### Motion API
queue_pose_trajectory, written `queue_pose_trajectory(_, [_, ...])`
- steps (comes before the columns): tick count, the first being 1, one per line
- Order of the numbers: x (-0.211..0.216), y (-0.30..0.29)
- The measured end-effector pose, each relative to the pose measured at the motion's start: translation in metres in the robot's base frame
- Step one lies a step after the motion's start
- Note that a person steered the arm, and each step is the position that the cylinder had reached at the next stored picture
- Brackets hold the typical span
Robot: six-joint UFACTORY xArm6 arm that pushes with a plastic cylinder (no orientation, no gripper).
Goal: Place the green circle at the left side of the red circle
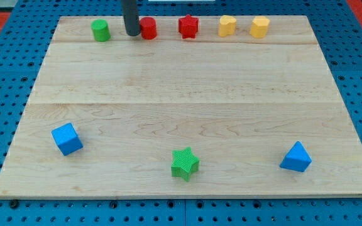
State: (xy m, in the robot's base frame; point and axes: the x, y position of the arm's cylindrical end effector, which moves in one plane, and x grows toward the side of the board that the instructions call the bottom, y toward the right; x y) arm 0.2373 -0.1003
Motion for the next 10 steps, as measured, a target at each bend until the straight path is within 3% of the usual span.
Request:
queue_pose_trajectory(1, [0.024, 0.003])
queue_pose_trajectory(3, [0.155, 0.019])
queue_pose_trajectory(4, [0.157, 0.073])
queue_pose_trajectory(5, [0.222, 0.096])
queue_pose_trajectory(6, [0.296, 0.069])
queue_pose_trajectory(7, [0.313, 0.009])
queue_pose_trajectory(8, [0.293, -0.045])
queue_pose_trajectory(9, [0.327, -0.055])
queue_pose_trajectory(10, [0.317, -0.107])
